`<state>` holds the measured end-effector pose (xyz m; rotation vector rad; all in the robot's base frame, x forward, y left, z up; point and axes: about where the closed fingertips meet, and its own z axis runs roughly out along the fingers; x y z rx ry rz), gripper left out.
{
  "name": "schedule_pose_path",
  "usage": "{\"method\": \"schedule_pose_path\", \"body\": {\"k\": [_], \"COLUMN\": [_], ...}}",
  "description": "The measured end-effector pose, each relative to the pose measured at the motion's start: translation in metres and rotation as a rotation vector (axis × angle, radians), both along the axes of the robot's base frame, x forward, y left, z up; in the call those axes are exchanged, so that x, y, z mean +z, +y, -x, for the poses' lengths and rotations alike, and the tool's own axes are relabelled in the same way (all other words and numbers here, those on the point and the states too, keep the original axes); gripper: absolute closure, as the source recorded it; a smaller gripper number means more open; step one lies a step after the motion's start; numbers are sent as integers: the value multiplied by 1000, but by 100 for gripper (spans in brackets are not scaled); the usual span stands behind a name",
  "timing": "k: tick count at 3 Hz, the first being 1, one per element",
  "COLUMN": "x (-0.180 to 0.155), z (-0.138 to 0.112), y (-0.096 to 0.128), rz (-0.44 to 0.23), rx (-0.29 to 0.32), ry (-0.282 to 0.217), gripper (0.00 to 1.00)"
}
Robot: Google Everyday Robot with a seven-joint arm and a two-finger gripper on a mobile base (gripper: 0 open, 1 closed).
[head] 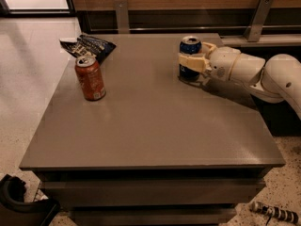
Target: Place pepsi can upright
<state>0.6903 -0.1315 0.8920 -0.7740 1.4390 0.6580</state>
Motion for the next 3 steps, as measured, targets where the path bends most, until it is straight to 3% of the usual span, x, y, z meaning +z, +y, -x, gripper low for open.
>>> {"method": "schedule_pose_path", "body": {"k": [1,2,3], "x": [0,1,1], "z": [0,0,0], "y": [2,8,8], "rz": [0,0,0], "rx": [4,11,12], "ry": [0,0,0], "gripper": [29,0,0]}}
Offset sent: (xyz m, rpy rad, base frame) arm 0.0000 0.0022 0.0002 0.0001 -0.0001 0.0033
